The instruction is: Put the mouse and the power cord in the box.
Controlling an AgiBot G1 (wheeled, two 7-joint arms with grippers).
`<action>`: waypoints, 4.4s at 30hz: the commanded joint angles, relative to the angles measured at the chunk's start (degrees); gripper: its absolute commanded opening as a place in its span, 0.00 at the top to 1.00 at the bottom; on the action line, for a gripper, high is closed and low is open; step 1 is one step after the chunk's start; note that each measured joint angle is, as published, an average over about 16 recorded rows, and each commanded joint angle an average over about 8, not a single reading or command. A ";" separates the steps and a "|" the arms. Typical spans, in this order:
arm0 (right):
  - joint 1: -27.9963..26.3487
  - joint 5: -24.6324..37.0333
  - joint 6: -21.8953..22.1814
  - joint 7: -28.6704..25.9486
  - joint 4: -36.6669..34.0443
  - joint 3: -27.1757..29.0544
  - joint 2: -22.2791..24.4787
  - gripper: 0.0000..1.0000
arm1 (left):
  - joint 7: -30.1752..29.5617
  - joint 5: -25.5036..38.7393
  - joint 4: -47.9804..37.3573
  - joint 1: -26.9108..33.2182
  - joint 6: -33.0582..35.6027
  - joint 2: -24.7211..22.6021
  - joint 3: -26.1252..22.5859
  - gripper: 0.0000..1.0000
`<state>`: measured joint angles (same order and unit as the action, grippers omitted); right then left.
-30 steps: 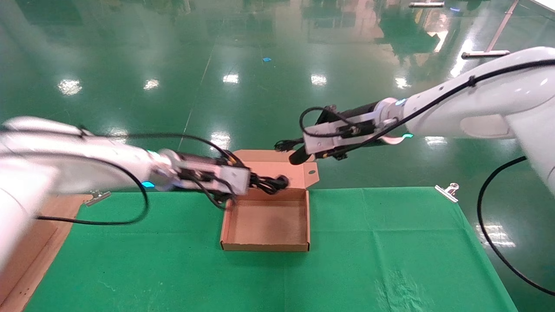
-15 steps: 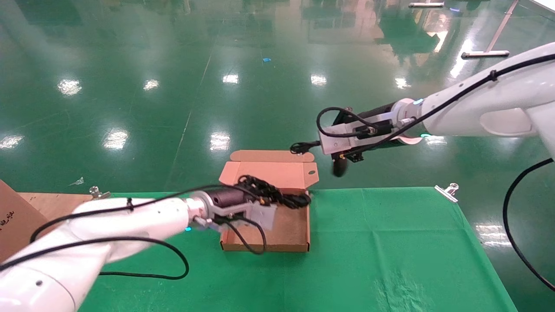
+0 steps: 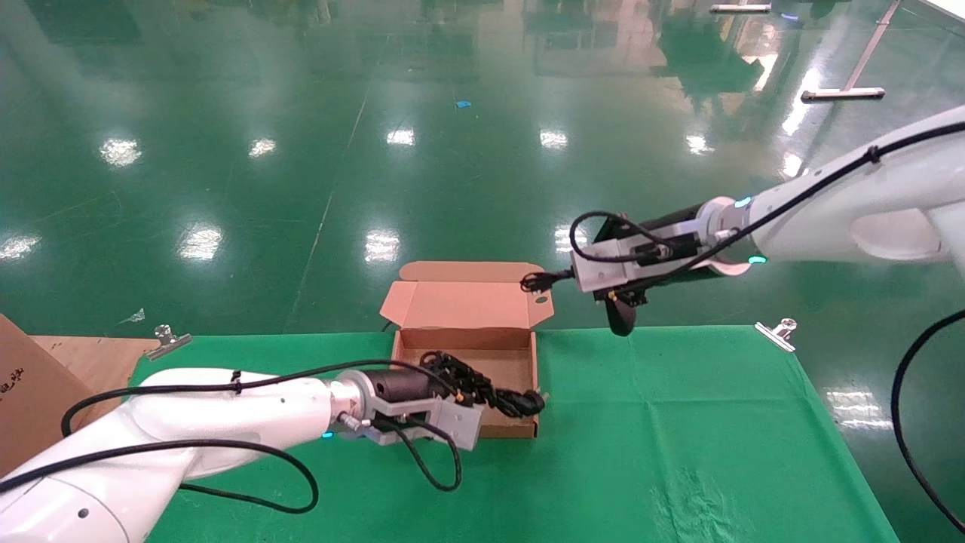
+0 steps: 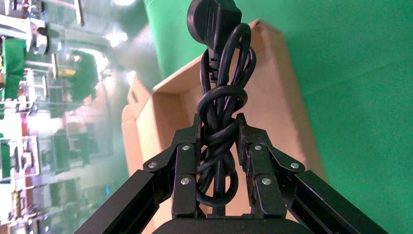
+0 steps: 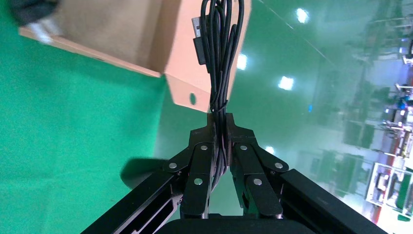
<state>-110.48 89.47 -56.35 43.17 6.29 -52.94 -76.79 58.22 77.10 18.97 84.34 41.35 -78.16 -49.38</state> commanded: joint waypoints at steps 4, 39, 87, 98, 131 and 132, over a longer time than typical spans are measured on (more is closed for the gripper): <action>0.54 -0.38 0.02 0.96 -0.69 0.08 0.01 1.00 | -0.92 -1.25 -0.11 0.29 -1.75 0.09 -1.73 1.00; 1.14 -2.73 -1.41 3.43 -2.66 1.18 -0.19 1.00 | -5.35 -13.40 -0.21 1.01 -6.06 0.19 -8.65 0.00; 12.49 -8.64 11.84 -13.69 25.46 -21.55 -1.80 0.00 | -2.33 -33.34 -16.69 3.99 20.69 17.62 3.29 0.00; 12.20 -8.51 11.64 -13.52 25.39 -20.94 -1.81 0.00 | -2.42 -33.13 -16.47 3.99 20.37 17.47 3.18 0.00; 23.39 -20.49 -1.03 -25.91 38.24 -2.93 11.59 0.00 | -24.96 -33.76 7.61 -5.07 28.42 26.12 13.36 0.00; 24.01 -21.15 -1.72 -26.59 38.95 -1.96 12.33 0.00 | -26.08 -33.79 8.81 -5.53 28.82 26.56 13.87 0.00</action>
<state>-86.47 68.32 -58.06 16.58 45.23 -54.91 -64.47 32.15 43.30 27.77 78.82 70.17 -51.61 -35.52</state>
